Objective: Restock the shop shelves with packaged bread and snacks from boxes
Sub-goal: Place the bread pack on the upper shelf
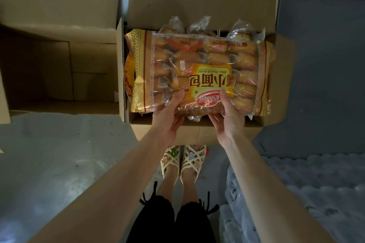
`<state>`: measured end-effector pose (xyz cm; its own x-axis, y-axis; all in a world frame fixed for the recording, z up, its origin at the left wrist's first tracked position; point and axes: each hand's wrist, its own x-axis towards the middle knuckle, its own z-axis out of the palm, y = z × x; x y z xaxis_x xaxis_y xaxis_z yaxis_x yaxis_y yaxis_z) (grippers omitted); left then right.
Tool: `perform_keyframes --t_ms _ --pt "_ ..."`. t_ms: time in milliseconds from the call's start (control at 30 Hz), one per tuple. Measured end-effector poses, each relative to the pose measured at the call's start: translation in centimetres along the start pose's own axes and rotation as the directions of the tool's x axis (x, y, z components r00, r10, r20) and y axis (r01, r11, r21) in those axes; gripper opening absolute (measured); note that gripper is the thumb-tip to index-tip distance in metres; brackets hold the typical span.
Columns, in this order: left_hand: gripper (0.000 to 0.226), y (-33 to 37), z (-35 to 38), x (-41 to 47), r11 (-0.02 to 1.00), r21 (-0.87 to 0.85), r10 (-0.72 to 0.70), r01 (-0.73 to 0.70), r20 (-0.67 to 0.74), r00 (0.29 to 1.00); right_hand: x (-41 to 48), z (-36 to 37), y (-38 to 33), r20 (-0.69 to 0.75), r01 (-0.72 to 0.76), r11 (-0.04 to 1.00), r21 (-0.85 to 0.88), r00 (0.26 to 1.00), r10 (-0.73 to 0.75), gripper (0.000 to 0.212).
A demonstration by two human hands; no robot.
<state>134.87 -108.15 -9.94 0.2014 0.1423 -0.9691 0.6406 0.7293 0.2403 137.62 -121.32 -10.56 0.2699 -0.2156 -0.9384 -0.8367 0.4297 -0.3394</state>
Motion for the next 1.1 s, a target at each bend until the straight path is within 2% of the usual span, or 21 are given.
perform_keyframes --t_ms 67,167,200,233,300,333,400,467,533,600,700,767,833,900,1067,1100 --pt "0.063 0.2 -0.2 -0.5 1.000 -0.006 0.007 -0.007 0.032 0.999 -0.9 0.0 -0.3 0.050 -0.001 0.999 0.051 0.999 -0.002 0.050" --pt "0.062 0.4 -0.7 -1.5 0.999 0.018 0.026 -0.028 0.073 0.997 -2.4 -0.2 -0.4 0.053 -0.003 0.998 0.059 0.999 0.000 0.078" --pt "0.061 0.4 -0.9 -1.7 0.999 0.035 0.031 -0.034 0.094 0.995 -2.8 -0.4 -0.4 0.043 -0.006 0.998 0.058 0.999 0.003 0.081" --pt "0.060 0.5 -1.2 -2.3 0.997 0.056 0.037 -0.044 0.121 0.992 -3.4 -0.7 -0.5 0.049 -0.012 0.999 0.050 0.999 0.009 0.075" --pt "0.060 0.7 -1.5 -3.4 0.995 0.078 0.049 -0.062 0.158 0.986 -4.6 -1.1 -0.8 0.078 -0.024 0.999 0.040 0.997 0.021 0.046" --pt "0.062 0.8 -1.7 -4.2 0.995 0.075 0.056 -0.069 0.168 0.984 -5.5 -1.4 -0.9 0.086 -0.017 0.999 0.034 0.996 0.014 0.039" --pt "0.067 1.0 -2.3 -5.8 0.996 0.050 0.065 -0.076 0.193 0.979 -7.3 -1.6 -1.3 0.105 0.027 0.999 0.030 0.994 -0.030 0.057" --pt "0.058 1.2 -2.9 -7.3 0.995 0.032 0.084 -0.094 0.244 0.966 -8.8 -1.5 -1.7 0.109 0.068 0.997 0.031 0.992 -0.071 0.081" --pt "0.052 1.7 -3.5 -9.1 0.994 0.002 0.106 -0.111 0.284 0.953 -10.4 -1.4 -2.1 0.135 0.106 0.994 0.016 0.985 -0.107 0.086" --pt "0.046 2.3 -4.5 -11.0 0.991 -0.061 0.134 -0.121 0.308 0.942 -12.5 -1.0 -2.4 0.186 0.134 0.991 -0.002 0.974 -0.131 0.075" --pt "0.019 3.2 -5.9 -13.4 0.983 -0.129 0.168 -0.132 0.330 0.929 -15.4 -0.3 -3.0 0.272 0.173 0.984 -0.044 0.950 -0.154 0.051" --pt "0.003 4.3 -7.4 -15.8 0.972 -0.180 0.200 -0.150 0.300 0.933 -18.4 0.6 -3.3 0.326 0.199 0.977 -0.082 0.931 -0.163 0.056" --pt "0.008 5.4 -8.6 -17.9 0.965 -0.197 0.228 -0.175 0.298 0.927 -20.7 1.7 -3.6 0.352 0.219 0.969 -0.118 0.921 -0.165 0.073" --pt "0.029 6.9 -10.1 -20.6 0.947 -0.217 0.300 -0.237 0.332 0.894 -23.9 3.0 -3.9 0.398 0.240 0.960 -0.147 0.902 -0.165 0.080" --pt "0.058 10.5 -13.5 -26.5 0.884 -0.272 0.462 -0.380 0.379 0.802 -31.4 6.3 -4.7 0.538 0.329 0.929 -0.170 0.820 -0.192 0.072" --pt "0.056 11.5 -14.0 -28.7 0.863 -0.282 0.501 -0.419 0.373 0.781 -33.6 7.2 -5.1 0.574 0.355 0.918 -0.174 0.795 -0.199 0.066"
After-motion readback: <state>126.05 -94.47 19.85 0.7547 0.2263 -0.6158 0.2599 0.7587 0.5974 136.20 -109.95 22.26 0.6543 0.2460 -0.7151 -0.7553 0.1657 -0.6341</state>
